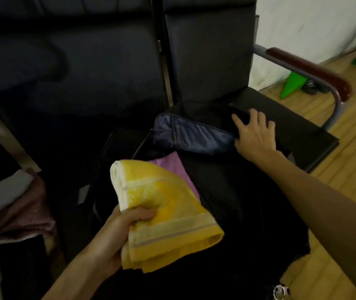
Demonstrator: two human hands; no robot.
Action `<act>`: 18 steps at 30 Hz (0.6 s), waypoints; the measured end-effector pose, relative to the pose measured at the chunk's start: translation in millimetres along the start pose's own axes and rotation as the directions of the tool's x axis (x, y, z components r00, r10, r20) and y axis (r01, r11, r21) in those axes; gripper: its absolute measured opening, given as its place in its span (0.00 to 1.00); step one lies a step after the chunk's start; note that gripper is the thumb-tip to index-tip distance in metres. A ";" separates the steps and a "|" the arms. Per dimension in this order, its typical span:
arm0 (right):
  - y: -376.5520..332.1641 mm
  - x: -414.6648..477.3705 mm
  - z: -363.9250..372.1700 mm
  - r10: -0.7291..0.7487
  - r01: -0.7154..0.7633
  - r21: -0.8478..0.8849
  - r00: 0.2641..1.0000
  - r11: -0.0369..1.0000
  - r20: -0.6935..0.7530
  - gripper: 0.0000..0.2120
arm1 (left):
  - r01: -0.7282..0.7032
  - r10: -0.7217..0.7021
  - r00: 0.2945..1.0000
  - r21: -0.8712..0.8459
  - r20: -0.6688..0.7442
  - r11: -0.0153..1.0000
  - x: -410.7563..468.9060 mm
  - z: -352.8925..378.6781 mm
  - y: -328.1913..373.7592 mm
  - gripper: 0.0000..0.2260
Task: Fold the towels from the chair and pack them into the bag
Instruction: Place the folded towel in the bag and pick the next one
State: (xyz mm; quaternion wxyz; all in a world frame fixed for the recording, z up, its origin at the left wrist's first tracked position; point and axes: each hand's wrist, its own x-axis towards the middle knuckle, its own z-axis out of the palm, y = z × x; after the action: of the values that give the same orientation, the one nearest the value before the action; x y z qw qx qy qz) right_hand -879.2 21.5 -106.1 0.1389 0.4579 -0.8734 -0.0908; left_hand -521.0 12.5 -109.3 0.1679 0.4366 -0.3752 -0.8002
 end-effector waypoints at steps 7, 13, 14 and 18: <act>-49.9 -115.7 -26.7 -0.040 -0.384 0.744 0.876 0.546 0.481 0.31 | -0.038 0.038 0.998 -0.006 0.045 0.999 36.9 53.8 4.9 0.28; -31.8 -100.3 -0.3 0.095 -0.410 0.799 0.906 0.441 0.412 0.19 | -0.109 0.113 0.992 0.075 -0.050 0.991 97.5 81.0 -14.7 0.18; -27.5 -93.4 0.1 0.129 -0.326 0.766 0.943 0.554 0.308 0.17 | -0.168 0.183 0.980 0.158 -0.083 0.973 109.5 83.8 -18.8 0.18; -21.0 -69.6 11.3 0.151 -0.143 0.337 0.988 0.931 0.000 0.13 | -0.379 0.421 0.907 0.434 -0.001 0.817 149.8 96.2 -30.9 0.44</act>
State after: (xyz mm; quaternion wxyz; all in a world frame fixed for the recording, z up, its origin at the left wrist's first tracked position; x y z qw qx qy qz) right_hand -828.9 67.3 -133.8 0.0764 0.4094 -0.9060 0.0758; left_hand -682.8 -12.7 -185.7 0.2513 0.4120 -0.6148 -0.6238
